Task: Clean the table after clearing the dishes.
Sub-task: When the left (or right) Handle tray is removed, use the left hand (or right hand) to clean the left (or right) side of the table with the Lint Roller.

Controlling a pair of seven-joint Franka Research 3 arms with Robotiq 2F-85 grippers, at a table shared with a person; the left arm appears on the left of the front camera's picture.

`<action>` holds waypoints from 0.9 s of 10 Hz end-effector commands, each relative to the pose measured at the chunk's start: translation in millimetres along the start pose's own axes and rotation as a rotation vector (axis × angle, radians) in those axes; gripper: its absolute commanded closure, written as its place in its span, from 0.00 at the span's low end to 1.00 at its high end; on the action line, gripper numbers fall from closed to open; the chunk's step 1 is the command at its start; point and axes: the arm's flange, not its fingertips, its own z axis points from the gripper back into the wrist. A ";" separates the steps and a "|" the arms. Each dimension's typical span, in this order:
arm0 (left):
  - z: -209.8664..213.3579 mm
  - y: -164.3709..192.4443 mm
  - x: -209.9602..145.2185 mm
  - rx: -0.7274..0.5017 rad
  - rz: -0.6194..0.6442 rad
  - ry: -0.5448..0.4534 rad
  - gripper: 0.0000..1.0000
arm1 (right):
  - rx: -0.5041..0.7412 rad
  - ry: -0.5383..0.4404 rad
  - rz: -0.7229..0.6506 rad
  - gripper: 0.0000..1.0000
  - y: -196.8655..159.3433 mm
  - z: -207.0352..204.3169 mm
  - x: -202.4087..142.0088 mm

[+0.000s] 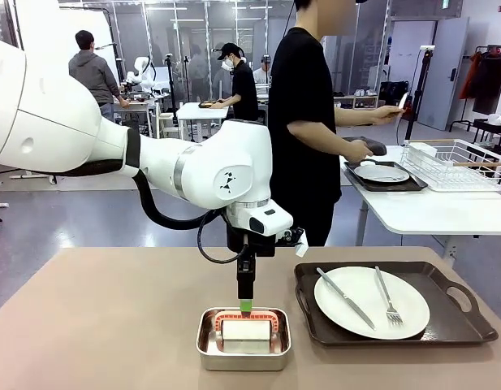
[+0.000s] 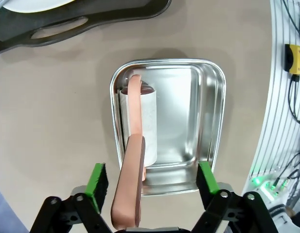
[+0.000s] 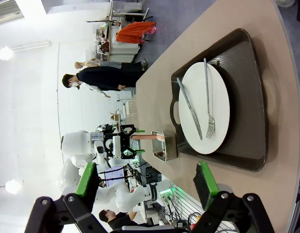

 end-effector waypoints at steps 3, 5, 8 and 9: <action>-0.3 -3.8 -4.4 0.040 0.017 0.010 0.57 | 0.004 -0.004 0.003 0.00 3.1 0.7 -1.6; 3.3 -3.6 -3.0 0.044 0.016 0.013 0.77 | 0.004 -0.004 0.003 0.00 3.1 0.7 -1.6; 5.0 -2.1 -3.4 0.039 0.022 0.011 1.00 | 0.004 -0.004 0.003 0.00 3.1 0.7 -1.6; 4.9 -1.7 -2.9 0.040 0.022 0.009 1.00 | 0.004 -0.004 0.003 0.00 3.1 0.7 -1.6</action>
